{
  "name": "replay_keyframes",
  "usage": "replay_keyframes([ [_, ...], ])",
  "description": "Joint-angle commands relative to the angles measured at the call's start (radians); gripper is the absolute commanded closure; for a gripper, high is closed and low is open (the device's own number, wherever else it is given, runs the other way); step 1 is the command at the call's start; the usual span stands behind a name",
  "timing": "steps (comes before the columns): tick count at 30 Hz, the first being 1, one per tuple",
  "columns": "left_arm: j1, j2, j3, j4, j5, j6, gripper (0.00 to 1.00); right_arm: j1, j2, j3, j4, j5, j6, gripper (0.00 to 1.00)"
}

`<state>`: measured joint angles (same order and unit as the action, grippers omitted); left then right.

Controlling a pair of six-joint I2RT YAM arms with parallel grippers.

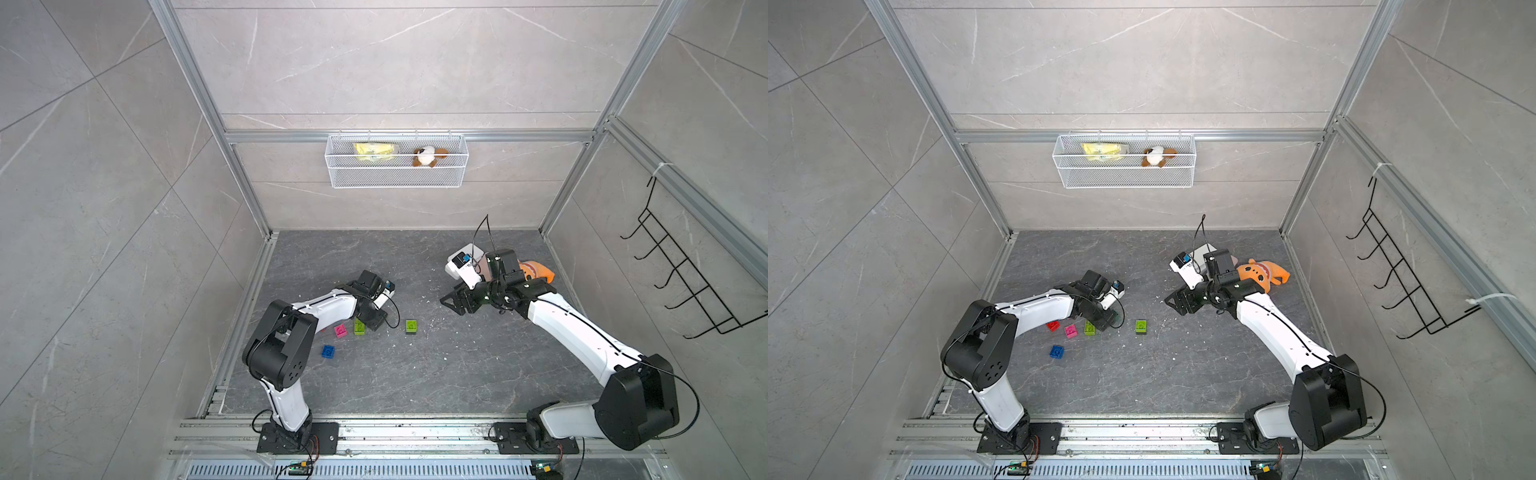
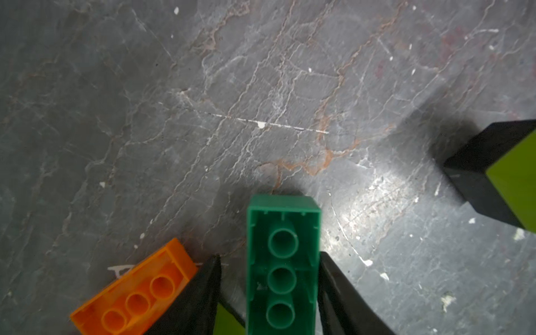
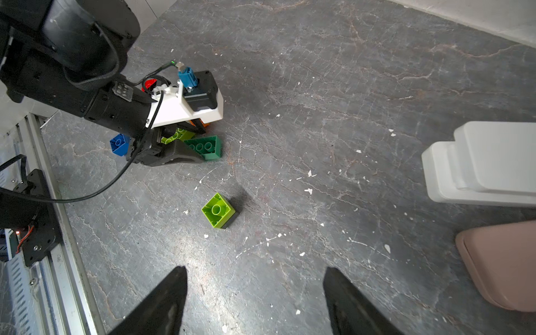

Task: Assemble a carrot with lego
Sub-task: Pick up the lego brick from the center of the board, then assemble the lego brick with the lego brick.

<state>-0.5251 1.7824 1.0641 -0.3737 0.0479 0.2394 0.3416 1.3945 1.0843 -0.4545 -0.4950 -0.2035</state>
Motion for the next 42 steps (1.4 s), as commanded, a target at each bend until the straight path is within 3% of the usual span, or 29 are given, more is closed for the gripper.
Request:
replay_keyframes([
  [1, -0.004, 0.019, 0.028, -0.002, 0.027, 0.016, 0.53, 0.002, -0.003, -0.012, 0.005, -0.009, 0.010, 0.24],
  [7, -0.005, 0.004, 0.034, -0.009, 0.035, 0.030, 0.75, 0.000, -0.005, -0.011, -0.008, 0.033, 0.027, 0.24],
  [10, -0.008, -0.049, 0.052, -0.038, 0.097, 0.107, 0.86, -0.025, -0.009, -0.010, -0.026, 0.064, 0.063, 0.23],
  [16, -0.095, -0.109, 0.131, -0.196, 0.170, 0.374, 0.87, -0.148, -0.005, -0.043, -0.029, 0.028, 0.175, 0.23],
  [21, -0.174, -0.032, 0.258, -0.321, 0.140, 0.461, 0.87, -0.220, 0.007, -0.078, -0.015, -0.001, 0.214, 0.23],
  [30, -0.228, 0.091, 0.426, -0.416, 0.136, 0.508, 0.87, -0.237, 0.037, -0.074, -0.038, -0.020, 0.198, 0.23],
  [42, -0.234, 0.164, 0.483, -0.446, 0.125, 0.535, 0.87, -0.237, 0.052, -0.067, -0.046, -0.033, 0.192, 0.24],
])
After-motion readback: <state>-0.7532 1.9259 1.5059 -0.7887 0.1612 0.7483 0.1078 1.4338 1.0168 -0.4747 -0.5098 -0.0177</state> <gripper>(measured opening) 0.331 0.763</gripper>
